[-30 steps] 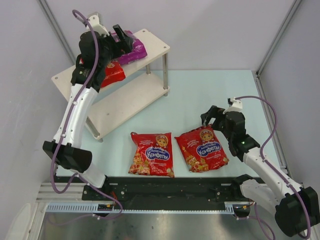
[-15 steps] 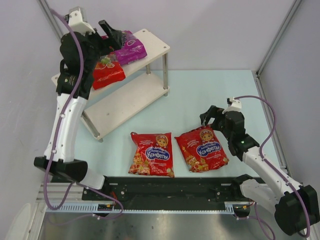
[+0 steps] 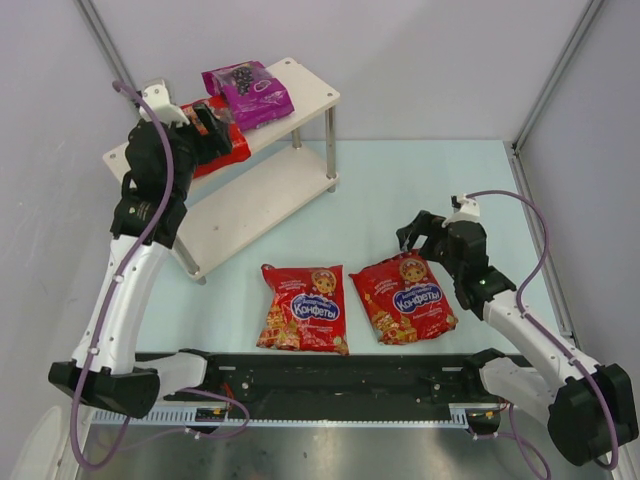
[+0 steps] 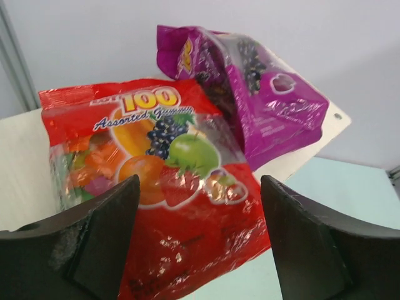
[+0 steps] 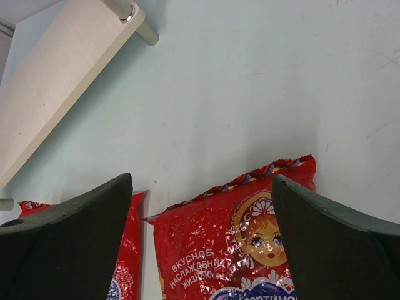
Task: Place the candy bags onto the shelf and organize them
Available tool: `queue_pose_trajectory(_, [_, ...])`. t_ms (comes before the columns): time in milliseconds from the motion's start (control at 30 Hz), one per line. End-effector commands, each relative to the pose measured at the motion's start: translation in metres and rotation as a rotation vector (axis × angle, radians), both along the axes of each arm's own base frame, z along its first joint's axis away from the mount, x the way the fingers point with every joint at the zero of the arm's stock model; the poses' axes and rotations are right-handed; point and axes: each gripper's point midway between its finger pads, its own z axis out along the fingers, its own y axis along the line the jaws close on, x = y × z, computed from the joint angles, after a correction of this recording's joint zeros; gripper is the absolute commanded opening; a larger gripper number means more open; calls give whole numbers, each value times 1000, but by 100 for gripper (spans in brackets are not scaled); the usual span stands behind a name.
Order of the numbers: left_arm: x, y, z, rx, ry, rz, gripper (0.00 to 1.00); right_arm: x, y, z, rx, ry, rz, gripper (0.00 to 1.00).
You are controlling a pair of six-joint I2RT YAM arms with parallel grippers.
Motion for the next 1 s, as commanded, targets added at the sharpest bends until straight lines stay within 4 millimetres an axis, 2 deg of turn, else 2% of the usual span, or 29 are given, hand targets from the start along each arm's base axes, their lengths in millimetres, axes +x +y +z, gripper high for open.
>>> queue_pose_trajectory(0, [-12,15,-7,24,-4,60,80,5,5,7,35,-23,5,97])
queue_pose_trajectory(133, [-4,19,-37,36,58,91,73,5,5,6,36,-21,8,97])
queue_pose_trajectory(233, [1,25,-50,38,85,119,68,4,4,5,29,-18,5,97])
queue_pose_trajectory(600, [15,49,-70,16,138,223,57,4,0,0,5,-7,-6,97])
queue_pose_trajectory(967, [34,58,-88,-4,175,285,52,4,-3,-2,-12,-1,-16,98])
